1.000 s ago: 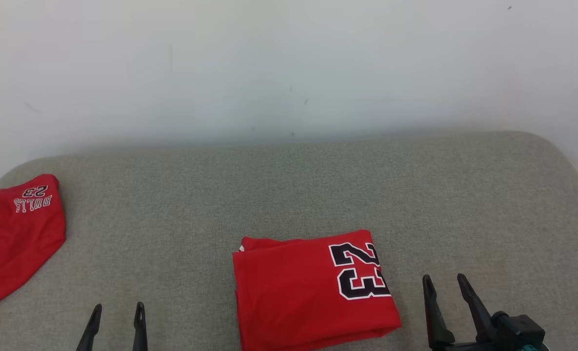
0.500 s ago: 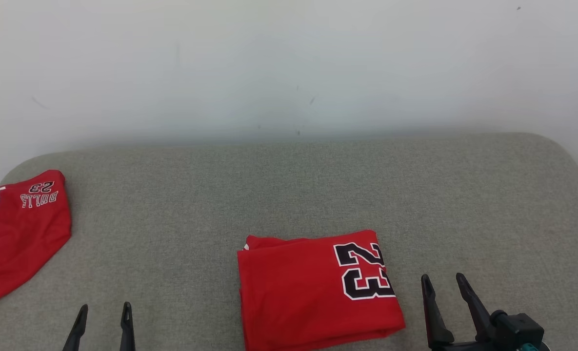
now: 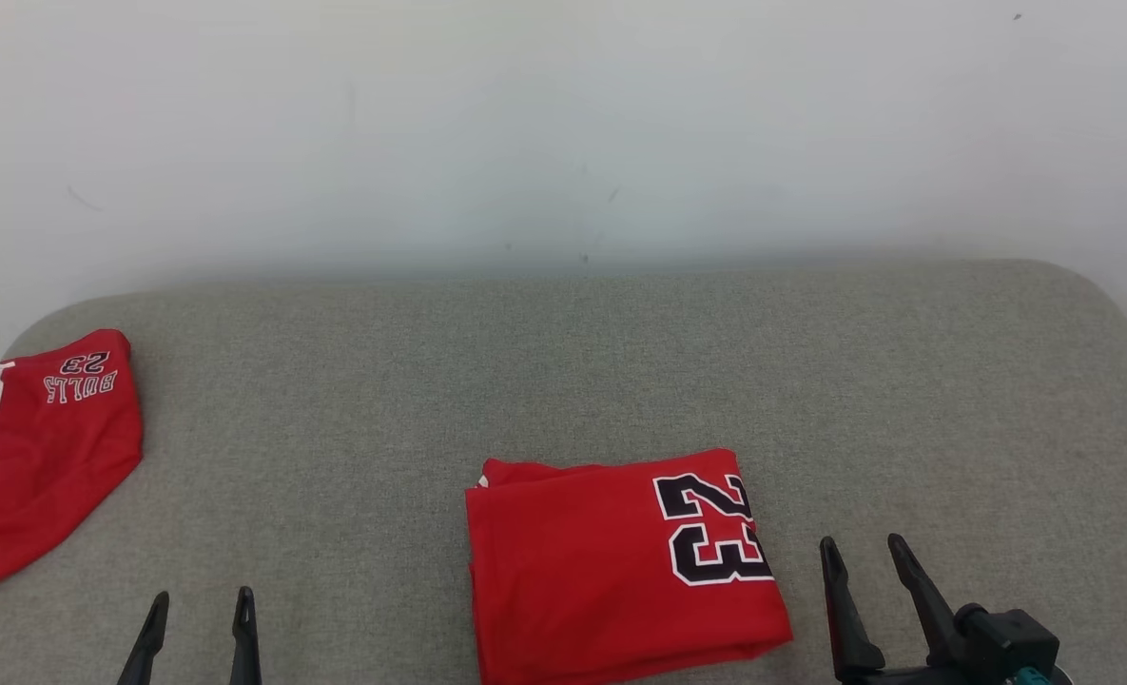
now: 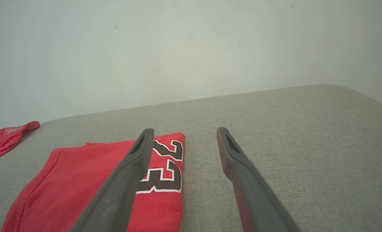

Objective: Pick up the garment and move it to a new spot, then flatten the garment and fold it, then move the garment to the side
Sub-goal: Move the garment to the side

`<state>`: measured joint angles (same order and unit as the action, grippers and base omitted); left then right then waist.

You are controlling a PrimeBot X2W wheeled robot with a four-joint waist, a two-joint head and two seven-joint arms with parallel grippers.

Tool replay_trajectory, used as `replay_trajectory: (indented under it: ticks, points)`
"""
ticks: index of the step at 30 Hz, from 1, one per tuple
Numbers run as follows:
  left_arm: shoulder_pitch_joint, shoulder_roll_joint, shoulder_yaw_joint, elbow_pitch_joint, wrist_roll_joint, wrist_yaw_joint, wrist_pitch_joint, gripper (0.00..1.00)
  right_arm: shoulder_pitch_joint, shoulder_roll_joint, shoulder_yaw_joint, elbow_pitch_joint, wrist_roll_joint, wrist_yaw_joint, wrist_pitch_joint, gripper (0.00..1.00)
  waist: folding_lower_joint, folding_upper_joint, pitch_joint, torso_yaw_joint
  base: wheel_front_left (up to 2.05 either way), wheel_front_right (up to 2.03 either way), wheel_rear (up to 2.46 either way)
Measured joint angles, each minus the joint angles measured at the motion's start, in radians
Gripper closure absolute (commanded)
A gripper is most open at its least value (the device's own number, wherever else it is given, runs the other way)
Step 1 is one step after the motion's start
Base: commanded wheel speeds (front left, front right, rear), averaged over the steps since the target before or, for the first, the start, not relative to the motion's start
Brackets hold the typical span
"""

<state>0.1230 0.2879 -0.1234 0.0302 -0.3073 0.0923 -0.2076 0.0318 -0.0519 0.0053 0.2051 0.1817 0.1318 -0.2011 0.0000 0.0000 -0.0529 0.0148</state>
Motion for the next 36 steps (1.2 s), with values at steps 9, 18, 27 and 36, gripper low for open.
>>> replay_trajectory:
  ticks: [9, 18, 27, 36]
  points:
    - [0.002, 0.009, 0.002, -0.008, -0.015, 0.0, 0.024, 0.0, 0.008, 0.0, -0.001, -0.006, 0.0, 0.0, 0.007, 0.0, 0.0, 0.0, -0.001, 0.0, 0.0, 0.0, 0.0]
    - [0.012, 0.012, 0.0, -0.013, -0.028, 0.006, 0.033, 0.0, 0.009, 0.0, -0.003, -0.006, 0.0, 0.0, 0.007, 0.0, 0.0, 0.0, -0.001, -0.001, 0.0, 0.0, 0.0]
    - [0.009, 0.015, -0.006, -0.016, -0.028, 0.013, 0.033, 0.0, -0.02, 0.0, -0.015, 0.019, -0.007, 0.0, 0.019, 0.0, 0.0, 0.0, 0.005, 0.012, 0.0, 0.0, 0.0]
    - [-0.01, 0.011, -0.027, -0.008, -0.027, 0.013, 0.023, 0.0, -0.197, -0.003, 0.016, 0.202, -0.026, 0.0, 0.111, 0.0, 0.0, 0.0, 0.042, 0.038, 0.0, 0.0, 0.0]
